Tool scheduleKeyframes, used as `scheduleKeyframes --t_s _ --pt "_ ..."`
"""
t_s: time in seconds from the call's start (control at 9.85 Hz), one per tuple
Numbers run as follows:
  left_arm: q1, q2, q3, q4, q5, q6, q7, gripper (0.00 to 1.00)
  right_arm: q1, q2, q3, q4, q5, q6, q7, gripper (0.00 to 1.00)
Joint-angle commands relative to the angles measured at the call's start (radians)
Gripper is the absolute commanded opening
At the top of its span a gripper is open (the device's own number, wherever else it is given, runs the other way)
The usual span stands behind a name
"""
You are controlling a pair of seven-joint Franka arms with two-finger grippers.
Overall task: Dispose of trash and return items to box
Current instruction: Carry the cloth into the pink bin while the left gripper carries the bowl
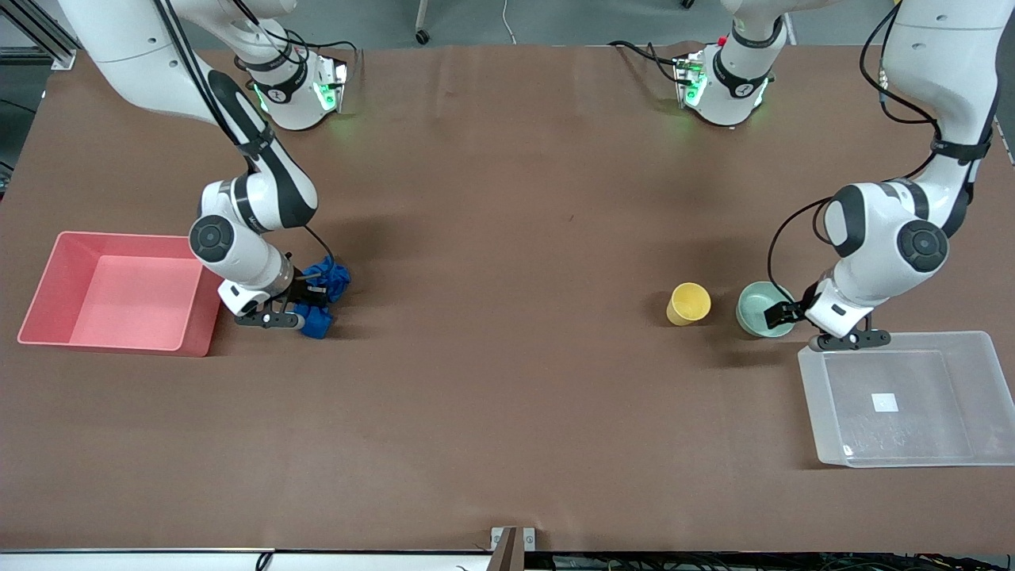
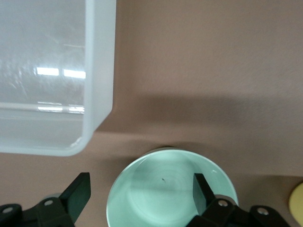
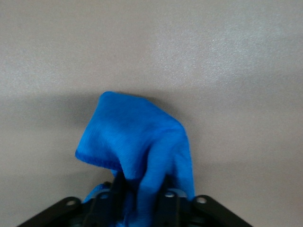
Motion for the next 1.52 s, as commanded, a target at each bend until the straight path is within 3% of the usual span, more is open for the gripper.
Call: scheduleKeyframes --t_s 0.0,0.1,0.2,0.3,0.41,0.61,0.91,1.12,1.32,1.42 --pt "0.016 0.049 0.0 -0.048 0.021 0.089 0.031 0.88 -0.016 -0.057 0.006 0.012 -0.005 -0.095 0.05 0.01" --pt "0.035 0.06 -0.003 -0.049 0.021 0.093 0.032 0.56 -0.017 -0.098 0.006 0.065 -0.005 -0.228 0.053 0.01" --pt "0.036 0.063 -0.003 -0.051 0.021 0.093 0.035 0.12 -0.017 -0.138 0.0 0.142 -0.005 -0.375 0.041 0.01" --pt "0.035 0.067 -0.003 -0.049 0.021 0.093 0.045 0.0 -0.028 -0.179 -0.006 0.224 -0.005 -0.511 0.018 0.01" --pt "0.035 0.066 -0.005 -0.051 0.021 0.093 0.045 0.0 -0.049 -0.21 -0.022 0.312 -0.005 -0.642 -0.047 0.01" --pt "0.033 0.051 -0.008 -0.051 0.021 0.09 0.045 0.0 -0.056 -0.241 -0.158 0.433 -0.005 -0.829 -0.291 0.01" --pt "0.033 -0.081 -0.016 -0.027 0.021 -0.035 0.071 0.0 -0.065 -0.221 -0.418 0.411 -0.006 -0.746 -0.7 0.01" --pt "0.038 -0.092 -0.02 0.146 0.021 -0.186 0.136 0.0 -0.097 -0.142 -0.493 0.303 -0.003 -0.506 -0.85 0.02" --pt "0.047 0.019 -0.017 0.408 0.015 -0.332 0.254 0.0 -0.125 -0.091 -0.496 0.187 0.01 -0.321 -0.887 0.03" --pt "0.065 0.108 -0.017 0.55 0.018 -0.395 0.3 0.0 -0.125 -0.067 -0.496 0.172 0.032 -0.293 -0.887 0.04"
